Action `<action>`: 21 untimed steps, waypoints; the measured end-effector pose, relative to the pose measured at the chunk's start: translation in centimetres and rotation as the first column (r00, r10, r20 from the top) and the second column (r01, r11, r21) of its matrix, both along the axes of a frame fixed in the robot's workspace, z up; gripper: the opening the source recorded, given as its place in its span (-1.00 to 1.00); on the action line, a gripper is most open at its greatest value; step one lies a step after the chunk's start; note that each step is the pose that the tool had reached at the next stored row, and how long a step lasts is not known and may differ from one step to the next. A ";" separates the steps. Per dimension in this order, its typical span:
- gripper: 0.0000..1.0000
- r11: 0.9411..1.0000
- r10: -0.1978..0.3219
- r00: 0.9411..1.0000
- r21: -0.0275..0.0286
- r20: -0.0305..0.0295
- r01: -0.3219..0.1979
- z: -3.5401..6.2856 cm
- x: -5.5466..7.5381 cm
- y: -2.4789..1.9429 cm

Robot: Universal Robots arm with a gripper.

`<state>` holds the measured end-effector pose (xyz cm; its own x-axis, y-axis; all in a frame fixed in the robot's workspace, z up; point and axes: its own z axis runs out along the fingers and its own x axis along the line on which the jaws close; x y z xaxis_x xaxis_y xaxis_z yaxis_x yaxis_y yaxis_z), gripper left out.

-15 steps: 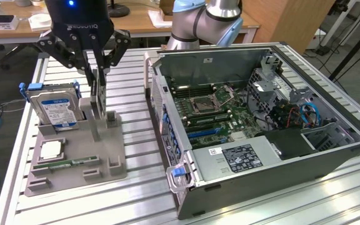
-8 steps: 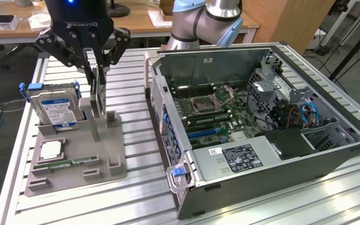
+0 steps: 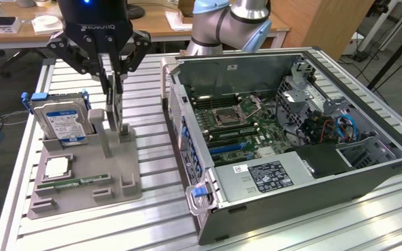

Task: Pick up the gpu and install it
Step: 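Pick up the gpu and move the gpu toward the slot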

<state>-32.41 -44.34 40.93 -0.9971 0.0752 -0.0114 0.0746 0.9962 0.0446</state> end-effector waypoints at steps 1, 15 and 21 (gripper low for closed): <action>-0.47 1.000 0.000 1.000 0.000 0.000 0.000 0.00 0.1 0.00; -0.47 1.000 0.000 1.000 0.000 -0.001 0.000 0.00 2.5 0.00; -0.47 1.000 0.000 1.000 0.000 -0.001 0.000 0.00 3.6 0.00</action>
<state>-28.82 -44.33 40.93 -0.9971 0.0752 -0.0103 0.0747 0.9962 0.0446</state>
